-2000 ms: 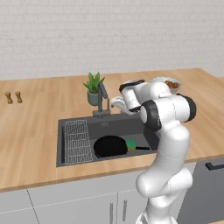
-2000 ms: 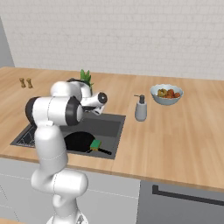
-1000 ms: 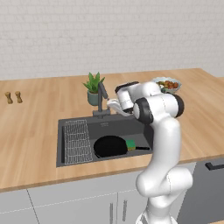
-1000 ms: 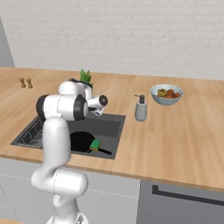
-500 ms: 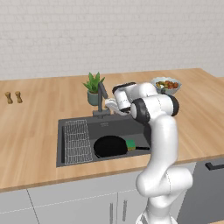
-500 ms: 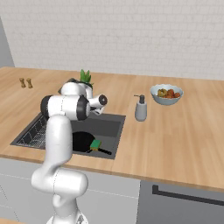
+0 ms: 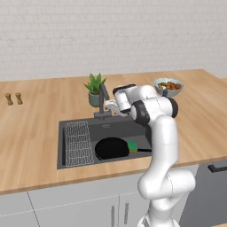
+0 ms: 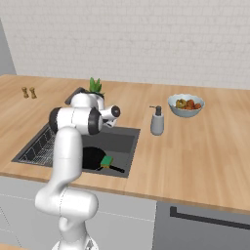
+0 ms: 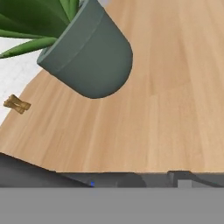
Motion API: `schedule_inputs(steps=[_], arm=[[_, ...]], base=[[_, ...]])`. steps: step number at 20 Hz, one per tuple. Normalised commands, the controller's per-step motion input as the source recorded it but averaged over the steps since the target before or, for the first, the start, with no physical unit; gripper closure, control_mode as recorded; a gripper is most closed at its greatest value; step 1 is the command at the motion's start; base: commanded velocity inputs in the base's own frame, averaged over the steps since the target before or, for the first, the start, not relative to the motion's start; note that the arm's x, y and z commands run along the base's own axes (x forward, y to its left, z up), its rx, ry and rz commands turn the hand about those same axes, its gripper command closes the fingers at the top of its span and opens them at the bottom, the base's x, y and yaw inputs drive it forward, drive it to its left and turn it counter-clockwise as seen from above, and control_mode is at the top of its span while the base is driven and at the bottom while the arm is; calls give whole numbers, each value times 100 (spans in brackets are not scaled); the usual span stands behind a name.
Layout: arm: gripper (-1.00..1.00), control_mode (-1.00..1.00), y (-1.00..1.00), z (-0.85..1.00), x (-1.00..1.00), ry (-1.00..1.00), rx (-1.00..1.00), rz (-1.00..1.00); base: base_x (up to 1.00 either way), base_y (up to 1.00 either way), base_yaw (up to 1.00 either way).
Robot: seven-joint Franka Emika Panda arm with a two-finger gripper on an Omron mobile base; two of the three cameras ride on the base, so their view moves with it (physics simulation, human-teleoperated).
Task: Pick the pan and sponge and place them into the sink. Then turn on the water.
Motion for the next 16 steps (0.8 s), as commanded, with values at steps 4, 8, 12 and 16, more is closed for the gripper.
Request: schedule_inputs(steps=[4, 8, 12, 16], arm=[[100, -100, 4, -18, 17, 0, 0, 0], [100, -100, 0, -5, 4, 0, 0, 0], [100, -100, 0, -2, 0, 1, 0, 0], [100, -100, -1, -12, 1, 2, 6, -3]], base=[[0, 0, 0], [0, 0, 0], [0, 0, 0], [0, 0, 0]])
